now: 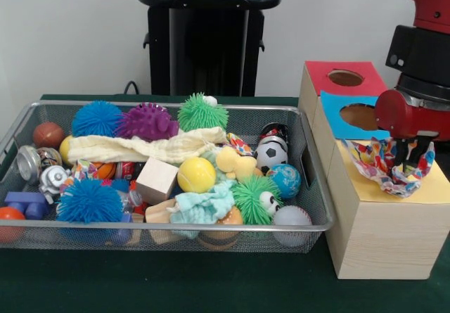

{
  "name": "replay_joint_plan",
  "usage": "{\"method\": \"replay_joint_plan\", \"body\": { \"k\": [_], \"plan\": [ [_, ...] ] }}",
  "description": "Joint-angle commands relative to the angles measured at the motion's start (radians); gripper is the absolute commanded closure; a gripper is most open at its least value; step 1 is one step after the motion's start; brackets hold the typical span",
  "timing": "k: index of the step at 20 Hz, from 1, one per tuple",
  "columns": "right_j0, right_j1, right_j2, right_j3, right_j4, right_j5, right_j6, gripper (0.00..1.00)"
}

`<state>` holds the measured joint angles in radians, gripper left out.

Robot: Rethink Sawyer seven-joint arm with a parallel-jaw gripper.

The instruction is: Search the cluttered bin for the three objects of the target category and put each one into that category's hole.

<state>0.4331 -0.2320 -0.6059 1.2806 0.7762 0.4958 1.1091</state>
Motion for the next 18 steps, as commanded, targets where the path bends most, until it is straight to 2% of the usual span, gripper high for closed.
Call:
{"method": "replay_joint_plan", "body": {
  "k": [1,18],
  "plan": [
    [-0.019,0.079,0.178,0.171,-0.058,0.12,0.267,1.0],
    [-0.011,0.065,0.184,0.212,-0.056,0.134,0.276,1.0]
  ]
}}
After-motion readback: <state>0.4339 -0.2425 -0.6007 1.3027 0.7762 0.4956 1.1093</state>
